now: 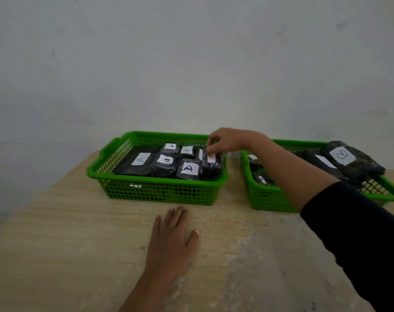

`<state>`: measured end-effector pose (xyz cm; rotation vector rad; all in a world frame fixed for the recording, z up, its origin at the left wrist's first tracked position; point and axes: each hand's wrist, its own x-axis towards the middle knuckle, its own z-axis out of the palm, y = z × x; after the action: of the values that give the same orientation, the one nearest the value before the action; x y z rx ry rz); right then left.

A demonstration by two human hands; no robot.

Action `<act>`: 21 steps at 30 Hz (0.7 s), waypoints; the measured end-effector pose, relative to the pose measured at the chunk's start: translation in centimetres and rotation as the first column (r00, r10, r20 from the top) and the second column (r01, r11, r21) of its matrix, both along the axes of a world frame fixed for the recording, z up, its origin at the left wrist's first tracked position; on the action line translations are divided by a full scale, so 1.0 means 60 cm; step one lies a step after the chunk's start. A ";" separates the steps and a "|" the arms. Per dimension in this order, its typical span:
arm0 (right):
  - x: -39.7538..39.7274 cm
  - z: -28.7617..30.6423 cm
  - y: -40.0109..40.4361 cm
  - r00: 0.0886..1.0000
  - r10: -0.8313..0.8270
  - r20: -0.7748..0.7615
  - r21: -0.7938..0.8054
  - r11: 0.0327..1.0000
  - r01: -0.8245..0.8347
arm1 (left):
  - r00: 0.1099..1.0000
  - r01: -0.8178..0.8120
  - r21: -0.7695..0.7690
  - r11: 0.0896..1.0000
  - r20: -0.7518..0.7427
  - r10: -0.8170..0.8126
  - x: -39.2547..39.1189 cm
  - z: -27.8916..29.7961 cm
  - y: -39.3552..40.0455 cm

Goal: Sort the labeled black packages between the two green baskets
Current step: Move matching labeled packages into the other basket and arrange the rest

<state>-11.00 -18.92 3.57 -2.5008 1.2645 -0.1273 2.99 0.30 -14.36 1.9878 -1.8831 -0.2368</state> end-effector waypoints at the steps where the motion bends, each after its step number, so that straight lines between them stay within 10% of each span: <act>1: 0.006 0.000 -0.002 0.998 -0.005 -0.062 0.000 1.000 0.005 | 1.000 -0.002 -0.009 1.000 -0.004 0.002 0.000 -0.001 -0.001; 7: 0.030 -0.045 -0.001 0.937 -0.008 -0.349 0.028 0.999 0.019 | 1.000 0.000 -0.025 1.000 -0.004 0.000 0.001 -0.005 -0.004; 21: 0.047 -0.088 0.033 0.909 -0.192 -0.370 -0.410 0.912 0.026 | 1.000 0.007 -0.027 1.000 -0.021 -0.007 0.001 -0.008 -0.007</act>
<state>-8.21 -16.91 -1.71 -2.9050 1.6942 0.1310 3.06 -0.12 -14.86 1.9538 -1.8705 -0.2329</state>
